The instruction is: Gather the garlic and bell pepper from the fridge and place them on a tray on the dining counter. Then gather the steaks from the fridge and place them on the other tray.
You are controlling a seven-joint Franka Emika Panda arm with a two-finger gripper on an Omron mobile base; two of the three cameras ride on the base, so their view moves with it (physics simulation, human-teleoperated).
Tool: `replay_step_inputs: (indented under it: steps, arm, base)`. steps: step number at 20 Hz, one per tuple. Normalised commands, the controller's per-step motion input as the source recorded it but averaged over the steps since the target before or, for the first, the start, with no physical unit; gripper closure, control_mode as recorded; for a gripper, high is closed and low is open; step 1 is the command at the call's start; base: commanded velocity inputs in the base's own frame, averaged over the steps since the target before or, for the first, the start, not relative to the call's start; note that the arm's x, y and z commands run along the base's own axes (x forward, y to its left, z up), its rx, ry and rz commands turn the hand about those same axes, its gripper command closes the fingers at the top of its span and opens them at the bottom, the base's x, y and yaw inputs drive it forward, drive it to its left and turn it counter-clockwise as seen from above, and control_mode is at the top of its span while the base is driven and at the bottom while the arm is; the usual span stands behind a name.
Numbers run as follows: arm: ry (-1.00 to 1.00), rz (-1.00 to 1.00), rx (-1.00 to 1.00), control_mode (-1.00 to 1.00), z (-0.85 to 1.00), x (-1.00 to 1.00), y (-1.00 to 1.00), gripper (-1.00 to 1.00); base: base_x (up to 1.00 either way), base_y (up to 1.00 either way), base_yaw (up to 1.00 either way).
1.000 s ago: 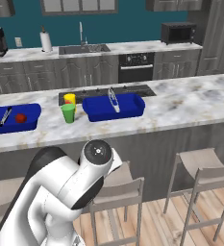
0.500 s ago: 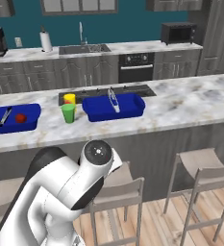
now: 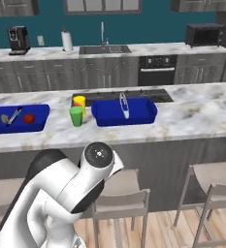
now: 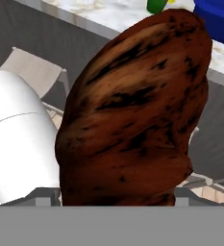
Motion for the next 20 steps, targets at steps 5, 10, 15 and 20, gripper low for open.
replay_step_inputs:
  steps: [5, 10, 15, 20]
  arm:
    - [0.0, 0.0, 0.0, 1.0, 0.0, 0.0, 0.0, 1.0]
    - [0.0, 0.0, 0.0, 1.0, 0.0, 0.0, 0.0, 1.0]
    - [0.1, 0.11, 0.0, -1.0, 0.0, 0.4, 0.11, 1.0]
    - [0.17, 0.14, 0.0, -1.0, 0.01, 1.0, 0.09, 1.0]
  base:
    - [1.0, 0.35, 0.26]
    - [1.0, 0.29, 0.27]
    - [0.6, 0.18, 0.19]
    - [0.0, 0.0, 0.0]
